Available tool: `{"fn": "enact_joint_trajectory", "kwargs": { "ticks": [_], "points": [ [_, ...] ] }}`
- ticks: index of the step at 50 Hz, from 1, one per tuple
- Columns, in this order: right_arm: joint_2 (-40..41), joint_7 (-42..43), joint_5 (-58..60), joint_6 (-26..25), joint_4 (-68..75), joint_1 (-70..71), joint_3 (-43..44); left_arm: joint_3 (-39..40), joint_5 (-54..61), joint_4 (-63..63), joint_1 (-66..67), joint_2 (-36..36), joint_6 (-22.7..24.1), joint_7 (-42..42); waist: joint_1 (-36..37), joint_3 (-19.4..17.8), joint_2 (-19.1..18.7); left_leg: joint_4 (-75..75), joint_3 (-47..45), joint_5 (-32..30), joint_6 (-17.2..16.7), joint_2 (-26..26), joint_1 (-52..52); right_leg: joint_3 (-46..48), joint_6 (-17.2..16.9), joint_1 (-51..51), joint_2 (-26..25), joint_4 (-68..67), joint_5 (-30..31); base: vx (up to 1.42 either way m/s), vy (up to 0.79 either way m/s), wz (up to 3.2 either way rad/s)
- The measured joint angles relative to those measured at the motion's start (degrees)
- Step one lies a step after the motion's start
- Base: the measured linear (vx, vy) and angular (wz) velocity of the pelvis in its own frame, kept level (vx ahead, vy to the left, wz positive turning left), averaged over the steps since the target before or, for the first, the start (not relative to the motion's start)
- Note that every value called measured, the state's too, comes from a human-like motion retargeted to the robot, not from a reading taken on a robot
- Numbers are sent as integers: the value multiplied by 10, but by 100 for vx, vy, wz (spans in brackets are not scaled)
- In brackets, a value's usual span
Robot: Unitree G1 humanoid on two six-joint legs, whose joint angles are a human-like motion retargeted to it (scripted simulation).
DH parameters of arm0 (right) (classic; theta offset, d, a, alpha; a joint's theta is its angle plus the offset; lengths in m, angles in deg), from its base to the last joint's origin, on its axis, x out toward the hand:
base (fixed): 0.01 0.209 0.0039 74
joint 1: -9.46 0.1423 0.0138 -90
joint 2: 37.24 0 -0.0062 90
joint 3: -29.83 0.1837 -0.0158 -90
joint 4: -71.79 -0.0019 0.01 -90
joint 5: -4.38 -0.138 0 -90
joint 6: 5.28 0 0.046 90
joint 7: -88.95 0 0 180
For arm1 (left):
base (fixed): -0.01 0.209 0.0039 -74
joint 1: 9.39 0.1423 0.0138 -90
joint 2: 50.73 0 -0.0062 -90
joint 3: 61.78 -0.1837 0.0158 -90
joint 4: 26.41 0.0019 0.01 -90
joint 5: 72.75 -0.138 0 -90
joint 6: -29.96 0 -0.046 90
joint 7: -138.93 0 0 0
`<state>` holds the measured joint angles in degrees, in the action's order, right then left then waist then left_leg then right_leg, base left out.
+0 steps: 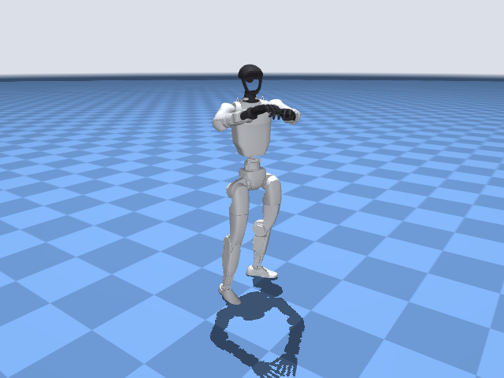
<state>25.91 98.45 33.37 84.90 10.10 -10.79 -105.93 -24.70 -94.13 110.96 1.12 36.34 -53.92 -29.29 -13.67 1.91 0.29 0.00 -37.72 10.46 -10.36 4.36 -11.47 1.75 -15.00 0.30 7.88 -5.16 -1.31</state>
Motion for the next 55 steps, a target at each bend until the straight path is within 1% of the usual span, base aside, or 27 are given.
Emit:
{"fn": "enact_joint_trajectory", "kwargs": {
  "ticks": [8, 15, 20, 26, 30, 36, 40, 48, 55],
  "points": [
    [-9, -5, 6, 8, -6, -6, -7, 13, -8, -15, 9, 14, -3, 0, 3, -1, 0, -1, 12, 0, 0, -3, 3, 11, 0, -4, 7, -1, -3, 0, 0, 5],
    [1, -21, -3, 14, -13, -30, 2, 18, -13, -45, 30, -16, 5, -13, 29, -3, 4, -5, 31, -1, 1, -4, 6, 30, 0, -11, 13, -5, -8, 0, 0, 24],
    [19, -17, 10, 23, -16, -40, 5, 21, -32, -62, 48, -51, 14, 0, 60, -3, 10, -7, 49, -2, 1, -3, 10, 47, 0, -18, 16, -7, -11, 0, -1, 32],
    [45, 9, 32, 26, -20, -46, -2, 27, -44, -72, 68, -91, 15, 13, 106, -1, 22, -9, 77, -5, 1, -3, 19, 76, 0, -27, 21, -6, -14, 0, -1, 42],
    [64, 17, 43, 22, -19, -46, -6, 30, -48, -74, 78, -116, 11, 4, 137, 2, 30, -10, 100, -7, 2, -4, 27, 99, 0, -34, 25, -4, -17, 0, 0, 52],
    [93, 5, 37, 12, -9, -37, -10, 27, -51, -75, 84, -147, 6, -22, 182, 9, 44, -10, 137, -11, 3, -8, 39, 136, 2, -47, 32, 0, -20, 0, 1, 57],
    [110, 0, 30, 13, 3, -23, -18, 24, -50, -75, 85, -163, 13, -31, 211, 11, 53, -10, 162, -15, 1, -10, 47, 160, 5, -54, 35, 1, -22, 0, 1, 56],
    [150, 28, 53, 22, 45, 11, -47, 20, -62, -70, 84, -183, 27, -13, 261, 12, 65, -7, 204, -22, -3, -15, 59, 203, 9, -66, 40, -1, -28, 0, 1, 49],
    [198, -2, 29, 13, 85, 34, -60, 19, -46, -55, 78, -193, 17, -54, 297, 11, 72, -4, 231, -28, -3, -19, 66, 230, 12, -73, 45, -3, -31, 0, 1, 35]
  ]
}}
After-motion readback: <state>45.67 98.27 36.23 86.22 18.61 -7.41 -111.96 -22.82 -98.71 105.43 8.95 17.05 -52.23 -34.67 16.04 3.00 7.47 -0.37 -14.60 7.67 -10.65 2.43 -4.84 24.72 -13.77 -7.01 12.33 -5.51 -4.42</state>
